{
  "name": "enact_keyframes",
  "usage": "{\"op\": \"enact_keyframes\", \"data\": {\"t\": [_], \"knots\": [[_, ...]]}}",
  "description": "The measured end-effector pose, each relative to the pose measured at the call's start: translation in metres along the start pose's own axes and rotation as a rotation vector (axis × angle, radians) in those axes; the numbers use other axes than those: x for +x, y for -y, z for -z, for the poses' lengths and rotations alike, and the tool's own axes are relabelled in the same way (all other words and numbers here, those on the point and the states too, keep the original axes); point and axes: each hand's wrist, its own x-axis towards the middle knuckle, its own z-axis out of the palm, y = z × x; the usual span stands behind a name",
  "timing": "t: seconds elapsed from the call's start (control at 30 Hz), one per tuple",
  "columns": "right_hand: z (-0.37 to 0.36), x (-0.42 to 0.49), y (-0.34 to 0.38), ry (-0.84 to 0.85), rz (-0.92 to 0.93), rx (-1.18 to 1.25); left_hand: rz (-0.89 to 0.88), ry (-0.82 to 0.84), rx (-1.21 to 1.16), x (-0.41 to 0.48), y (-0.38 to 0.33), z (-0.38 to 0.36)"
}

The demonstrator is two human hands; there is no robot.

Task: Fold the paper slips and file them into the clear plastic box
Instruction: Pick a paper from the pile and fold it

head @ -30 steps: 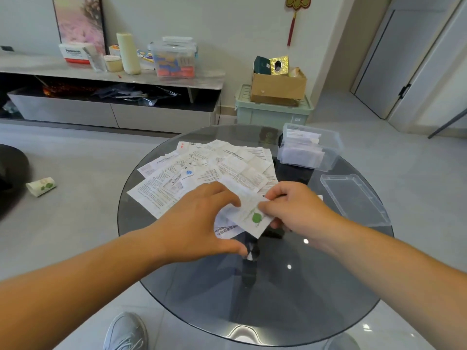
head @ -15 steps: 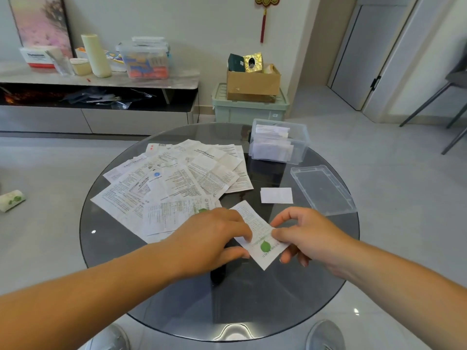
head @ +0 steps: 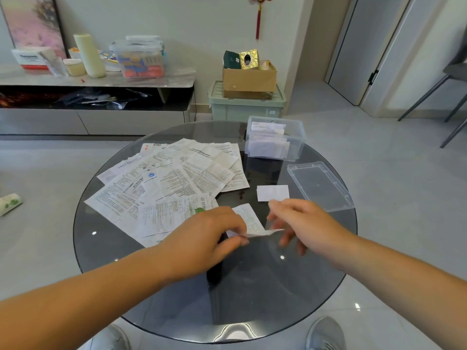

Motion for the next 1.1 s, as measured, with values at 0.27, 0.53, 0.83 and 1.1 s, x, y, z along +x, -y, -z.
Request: {"op": "enact_keyframes", "data": {"t": [0.27, 0.53, 0.83, 1.1], "knots": [[0.002, 0.004, -0.016, 0.142, 0.299, -0.205, 0.246, -0.065, -0.249, 0.001, -0.002, 0.006], [-0.014, 0.025, -0.016, -0.078, 0.277, -0.259, 0.324, -0.157, -0.12, 0.021, 0.0, 0.004], [-0.021, 0.024, -0.017, -0.073, 0.34, -0.555, 0.271, -0.053, -0.058, 0.022, 0.007, -0.002], [-0.018, 0.022, -0.021, -0.065, 0.359, -0.638, 0.189, 0.095, 0.091, 0.021, 0.013, -0.002]]}}
